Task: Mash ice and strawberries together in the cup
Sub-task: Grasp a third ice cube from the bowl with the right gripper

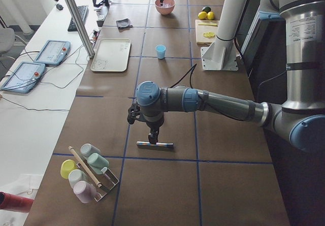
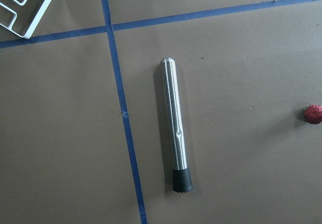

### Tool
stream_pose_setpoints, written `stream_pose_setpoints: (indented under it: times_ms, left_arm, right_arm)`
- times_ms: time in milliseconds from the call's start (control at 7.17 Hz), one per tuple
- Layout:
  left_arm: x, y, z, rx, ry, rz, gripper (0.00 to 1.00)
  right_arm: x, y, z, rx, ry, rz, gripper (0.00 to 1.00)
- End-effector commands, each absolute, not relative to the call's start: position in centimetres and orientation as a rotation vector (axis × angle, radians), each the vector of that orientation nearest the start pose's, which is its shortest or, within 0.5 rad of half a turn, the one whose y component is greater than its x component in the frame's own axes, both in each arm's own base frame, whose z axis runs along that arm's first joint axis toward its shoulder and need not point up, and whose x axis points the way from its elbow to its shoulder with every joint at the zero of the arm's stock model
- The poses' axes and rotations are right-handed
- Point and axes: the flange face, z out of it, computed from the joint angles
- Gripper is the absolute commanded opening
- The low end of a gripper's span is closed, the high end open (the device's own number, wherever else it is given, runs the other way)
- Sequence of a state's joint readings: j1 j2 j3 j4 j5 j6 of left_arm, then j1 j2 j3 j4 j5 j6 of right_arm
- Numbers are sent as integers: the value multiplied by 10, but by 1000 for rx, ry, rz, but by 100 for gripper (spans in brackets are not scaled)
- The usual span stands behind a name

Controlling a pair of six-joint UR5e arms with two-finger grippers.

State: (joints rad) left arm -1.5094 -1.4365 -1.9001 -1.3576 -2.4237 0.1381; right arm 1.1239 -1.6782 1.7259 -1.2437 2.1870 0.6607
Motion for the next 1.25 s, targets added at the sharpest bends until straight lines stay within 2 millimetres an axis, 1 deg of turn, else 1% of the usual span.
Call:
stream_pose_setpoints:
  times_ms: [0, 139, 279, 418, 558, 697, 836, 976, 1115]
  left_arm:
    - [-32, -429, 575, 15, 854, 179, 100]
    - [-32, -429, 575, 15, 854, 179, 100]
    - [-32, -429, 574, 17, 856, 180, 100]
    - [-32, -429, 574, 17, 856, 180, 100]
    - [-32, -429, 574, 17, 856, 180, 100]
    - [-32, -429, 574, 17, 856, 180, 100]
    - [-32, -429, 574, 17, 856, 180, 100]
    - [-32, -429, 574, 17, 856, 180, 100]
    - [-32, -429, 574, 17, 856, 180, 100]
  right_arm:
    - [-137, -455, 605, -14, -711, 87, 72]
    - [-137, -455, 606, -17, -709, 88, 51]
    - [-136, -455, 606, -16, -711, 88, 32]
    - [-137, -453, 605, -28, -726, 85, 9]
    - [-138, -452, 601, -37, -751, 76, 0]
    - [-140, -453, 598, -35, -759, 72, 0]
    - [-142, -458, 587, -20, -777, 64, 0]
    - [-141, -458, 552, 12, -817, 47, 0]
    - [-142, -454, 510, 34, -865, 66, 0]
